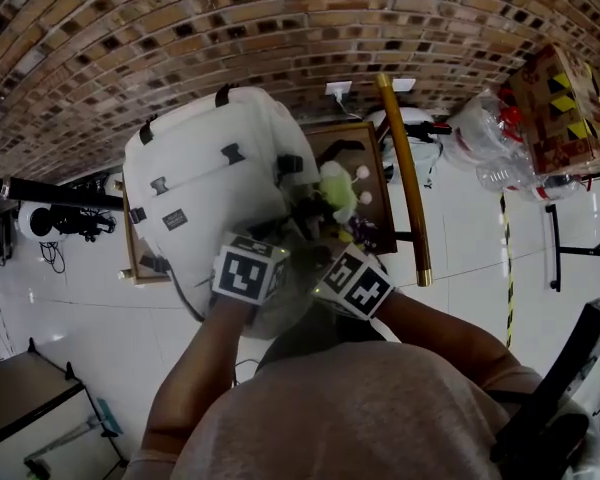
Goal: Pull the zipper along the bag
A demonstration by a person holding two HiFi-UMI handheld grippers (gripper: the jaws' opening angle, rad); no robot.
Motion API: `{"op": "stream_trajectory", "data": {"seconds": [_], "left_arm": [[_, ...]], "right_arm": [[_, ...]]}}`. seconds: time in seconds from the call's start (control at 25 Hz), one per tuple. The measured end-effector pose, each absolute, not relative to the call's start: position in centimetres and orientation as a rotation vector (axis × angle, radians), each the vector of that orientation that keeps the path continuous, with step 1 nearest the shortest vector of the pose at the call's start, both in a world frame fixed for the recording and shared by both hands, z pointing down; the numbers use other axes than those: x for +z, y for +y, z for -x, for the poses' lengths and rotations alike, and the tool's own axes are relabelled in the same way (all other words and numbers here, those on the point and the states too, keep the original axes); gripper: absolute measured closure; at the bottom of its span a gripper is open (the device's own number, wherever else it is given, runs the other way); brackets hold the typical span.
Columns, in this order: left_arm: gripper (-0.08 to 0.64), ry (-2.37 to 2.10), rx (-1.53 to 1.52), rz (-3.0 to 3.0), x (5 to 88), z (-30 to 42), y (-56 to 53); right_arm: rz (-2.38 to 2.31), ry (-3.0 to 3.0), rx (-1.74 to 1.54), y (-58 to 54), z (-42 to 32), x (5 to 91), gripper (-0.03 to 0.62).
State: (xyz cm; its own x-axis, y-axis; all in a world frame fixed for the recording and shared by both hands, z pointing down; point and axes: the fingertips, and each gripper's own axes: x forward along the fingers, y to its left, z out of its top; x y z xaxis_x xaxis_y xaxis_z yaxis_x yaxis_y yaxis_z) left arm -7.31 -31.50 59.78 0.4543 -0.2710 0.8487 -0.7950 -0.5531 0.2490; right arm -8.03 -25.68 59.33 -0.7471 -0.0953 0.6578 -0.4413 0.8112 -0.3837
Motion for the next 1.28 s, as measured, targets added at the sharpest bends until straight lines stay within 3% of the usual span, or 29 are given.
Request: {"op": "stream_trajectory", "data": {"seconds": [0.2, 1.28], "left_arm": [[0.497, -0.866, 1.032, -2.053, 60.1, 7.5, -31.6], [0.541, -0.918, 0.893, -2.028, 59.8, 10.0, -29.7]], "right_arm": [[-0.399, -2.331, 0.694, -26.0, 8.2, 60.3, 0.594], [-0.41, -2.162, 0.665, -26.2, 9.2, 64.4, 0.594]]}}
